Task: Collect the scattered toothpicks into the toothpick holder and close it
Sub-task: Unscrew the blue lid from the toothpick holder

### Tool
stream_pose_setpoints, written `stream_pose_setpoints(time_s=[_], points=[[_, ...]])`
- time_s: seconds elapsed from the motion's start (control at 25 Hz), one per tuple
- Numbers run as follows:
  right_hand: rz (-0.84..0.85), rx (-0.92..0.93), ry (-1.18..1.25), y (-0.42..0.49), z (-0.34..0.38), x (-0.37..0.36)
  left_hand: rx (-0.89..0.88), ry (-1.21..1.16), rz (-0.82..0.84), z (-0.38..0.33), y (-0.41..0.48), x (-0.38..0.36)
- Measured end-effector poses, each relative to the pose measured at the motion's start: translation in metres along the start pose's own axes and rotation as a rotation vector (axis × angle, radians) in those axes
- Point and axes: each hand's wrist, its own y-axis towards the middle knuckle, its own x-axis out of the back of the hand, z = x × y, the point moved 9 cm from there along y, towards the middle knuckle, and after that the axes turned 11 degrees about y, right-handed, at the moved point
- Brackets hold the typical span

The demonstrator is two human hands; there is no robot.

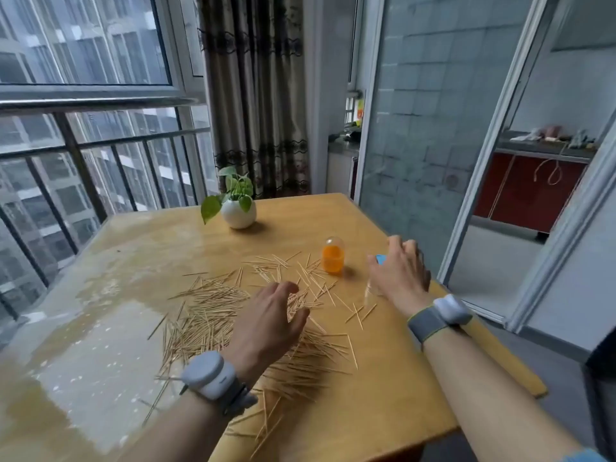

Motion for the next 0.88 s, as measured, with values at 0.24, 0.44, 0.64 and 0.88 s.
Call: stream_pose_setpoints(time_s=[0.24, 0.44, 0.64, 0.88], points=[[0.15, -0.059, -0.098, 0.01, -0.018, -0.037, -0.001, -0.049, -0.003, 0.003, 0.02, -0.02], [0.108, 0.098, 0.01, -0.003, 0.041, -0.038, 0.002, -0.092, -0.025, 0.016, 0.03, -0.025], [0.288, 0.276, 0.185, -0.036, 0.124, -0.086, 0.07, -0.1, -0.055, 0.053, 0.033, -0.02], [0.445, 0.415, 0.354, -0.052, 0.166, -0.116, 0.233, -0.189, -0.157, 0.087, 0.017, 0.003]])
